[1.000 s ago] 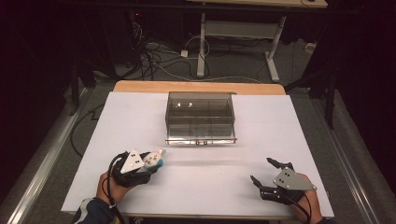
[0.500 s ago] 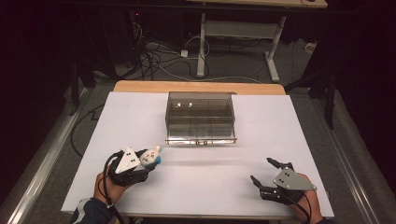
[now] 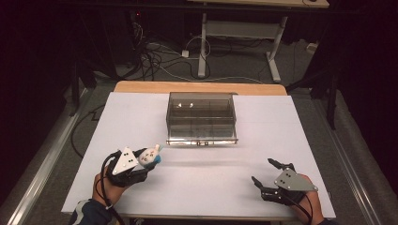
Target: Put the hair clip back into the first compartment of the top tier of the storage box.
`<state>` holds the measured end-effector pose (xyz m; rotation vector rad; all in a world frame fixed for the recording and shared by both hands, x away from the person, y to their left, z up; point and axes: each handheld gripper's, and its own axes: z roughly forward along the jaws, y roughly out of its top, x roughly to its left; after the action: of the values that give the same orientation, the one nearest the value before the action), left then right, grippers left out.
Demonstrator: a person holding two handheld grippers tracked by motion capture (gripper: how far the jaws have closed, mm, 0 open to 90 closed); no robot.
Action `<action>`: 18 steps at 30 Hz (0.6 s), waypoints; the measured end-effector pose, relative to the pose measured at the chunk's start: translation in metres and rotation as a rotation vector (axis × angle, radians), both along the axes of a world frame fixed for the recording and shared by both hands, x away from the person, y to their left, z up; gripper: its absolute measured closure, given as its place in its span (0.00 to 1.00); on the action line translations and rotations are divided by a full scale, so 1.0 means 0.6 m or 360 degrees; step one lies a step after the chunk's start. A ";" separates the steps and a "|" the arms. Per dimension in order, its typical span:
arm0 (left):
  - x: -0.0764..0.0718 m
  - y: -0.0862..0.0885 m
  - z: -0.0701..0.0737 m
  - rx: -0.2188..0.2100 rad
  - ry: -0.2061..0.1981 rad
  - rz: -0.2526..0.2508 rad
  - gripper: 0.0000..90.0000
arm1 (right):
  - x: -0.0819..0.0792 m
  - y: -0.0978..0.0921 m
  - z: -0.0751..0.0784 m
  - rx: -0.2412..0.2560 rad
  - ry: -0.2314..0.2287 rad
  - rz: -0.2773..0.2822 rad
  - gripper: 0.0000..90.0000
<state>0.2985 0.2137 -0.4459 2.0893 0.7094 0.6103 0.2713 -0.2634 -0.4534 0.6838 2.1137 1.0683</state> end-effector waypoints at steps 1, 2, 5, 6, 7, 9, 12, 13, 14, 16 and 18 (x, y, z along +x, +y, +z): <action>-0.001 0.001 0.002 -0.0004 -0.0001 -0.0004 0.48 | 0.000 0.000 0.000 -0.0002 0.0001 0.0000 0.25; -0.001 0.001 0.002 -0.0004 -0.0001 -0.0004 0.48 | 0.000 0.000 0.000 -0.0002 0.0001 0.0000 0.25; -0.003 0.005 0.009 -0.0019 -0.0019 0.0001 0.48 | 0.000 0.000 -0.001 0.0000 0.0004 0.0000 0.25; -0.003 0.006 0.010 -0.0027 -0.0024 0.0005 0.48 | 0.000 0.000 -0.001 0.0001 0.0004 0.0000 0.25; -0.003 0.007 0.012 -0.0033 -0.0025 0.0008 0.48 | 0.000 0.000 -0.001 0.0000 0.0006 -0.0001 0.25; -0.004 0.009 0.014 -0.0033 -0.0031 0.0011 0.48 | 0.000 0.000 -0.001 0.0000 0.0006 0.0000 0.25; -0.006 0.011 0.016 -0.0052 -0.0021 0.0013 0.48 | 0.000 0.000 -0.001 -0.0001 0.0005 -0.0001 0.25; -0.006 0.011 0.018 -0.0046 -0.0040 0.0011 0.48 | 0.000 0.000 -0.001 -0.0001 0.0005 -0.0001 0.25; -0.006 0.011 0.018 -0.0048 -0.0042 0.0010 0.48 | 0.000 0.000 -0.001 -0.0002 0.0004 -0.0002 0.25; -0.006 0.011 0.019 -0.0049 -0.0045 0.0010 0.48 | 0.000 0.000 -0.001 -0.0002 0.0004 -0.0001 0.25; -0.006 0.011 0.020 -0.0052 -0.0046 0.0009 0.48 | 0.000 0.000 -0.001 -0.0002 0.0004 -0.0001 0.25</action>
<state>0.2952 0.2206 -0.4339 2.0452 0.7044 0.6266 0.2716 -0.2631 -0.4540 0.6855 2.1158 1.0660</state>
